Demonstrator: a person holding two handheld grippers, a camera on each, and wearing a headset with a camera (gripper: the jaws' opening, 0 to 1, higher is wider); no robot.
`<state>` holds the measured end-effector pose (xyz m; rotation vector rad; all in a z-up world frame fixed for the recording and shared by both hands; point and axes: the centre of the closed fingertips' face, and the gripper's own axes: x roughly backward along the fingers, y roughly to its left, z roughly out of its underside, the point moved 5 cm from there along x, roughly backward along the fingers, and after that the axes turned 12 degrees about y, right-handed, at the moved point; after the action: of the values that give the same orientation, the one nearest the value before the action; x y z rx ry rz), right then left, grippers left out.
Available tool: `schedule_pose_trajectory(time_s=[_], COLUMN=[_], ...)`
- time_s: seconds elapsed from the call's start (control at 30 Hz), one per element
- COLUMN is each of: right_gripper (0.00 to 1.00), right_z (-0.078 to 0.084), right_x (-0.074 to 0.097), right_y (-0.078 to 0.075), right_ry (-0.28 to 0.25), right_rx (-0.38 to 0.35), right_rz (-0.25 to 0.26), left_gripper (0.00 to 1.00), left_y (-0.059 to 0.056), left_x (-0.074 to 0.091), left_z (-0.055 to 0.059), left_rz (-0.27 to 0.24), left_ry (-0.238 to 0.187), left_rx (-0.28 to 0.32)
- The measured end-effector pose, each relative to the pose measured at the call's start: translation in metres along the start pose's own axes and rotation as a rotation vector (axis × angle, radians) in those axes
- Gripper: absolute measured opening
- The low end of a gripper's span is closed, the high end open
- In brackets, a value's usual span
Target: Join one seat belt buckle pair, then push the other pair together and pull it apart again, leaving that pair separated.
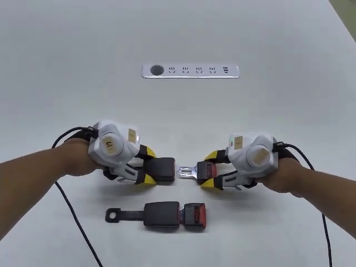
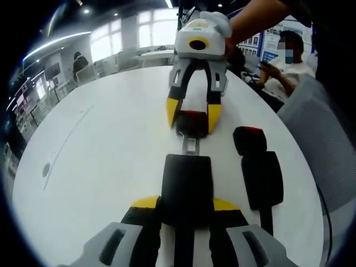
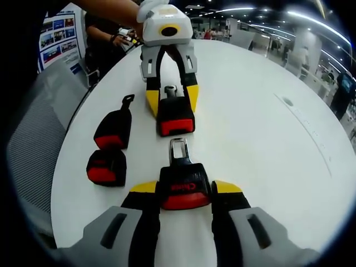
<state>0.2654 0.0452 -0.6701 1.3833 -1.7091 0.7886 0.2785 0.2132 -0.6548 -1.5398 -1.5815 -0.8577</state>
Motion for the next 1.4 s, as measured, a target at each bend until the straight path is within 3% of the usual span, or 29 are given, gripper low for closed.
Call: schedule_pose_trajectory(time_s=[0.83,1.1,1.4], right_gripper=[0.35,0.35,0.36], right_z=[0.036,0.049,0.053], right_x=[0.033,0.038,0.042], right_y=[0.002,-0.006,-0.003], right_ry=[0.006,0.011,0.006], right_rx=[-0.017,-0.032,-0.037], right_rz=[0.012,0.01,0.01], left_gripper=[0.34,0.34,0.34], left_y=[-0.001,-0.003,-0.002], left_x=[0.001,0.001,0.0], left_z=[0.0,-0.001,-0.001], left_rz=[0.001,0.004,0.004], left_ry=[0.004,0.003,0.008], left_rx=[0.002,-0.004,-0.005])
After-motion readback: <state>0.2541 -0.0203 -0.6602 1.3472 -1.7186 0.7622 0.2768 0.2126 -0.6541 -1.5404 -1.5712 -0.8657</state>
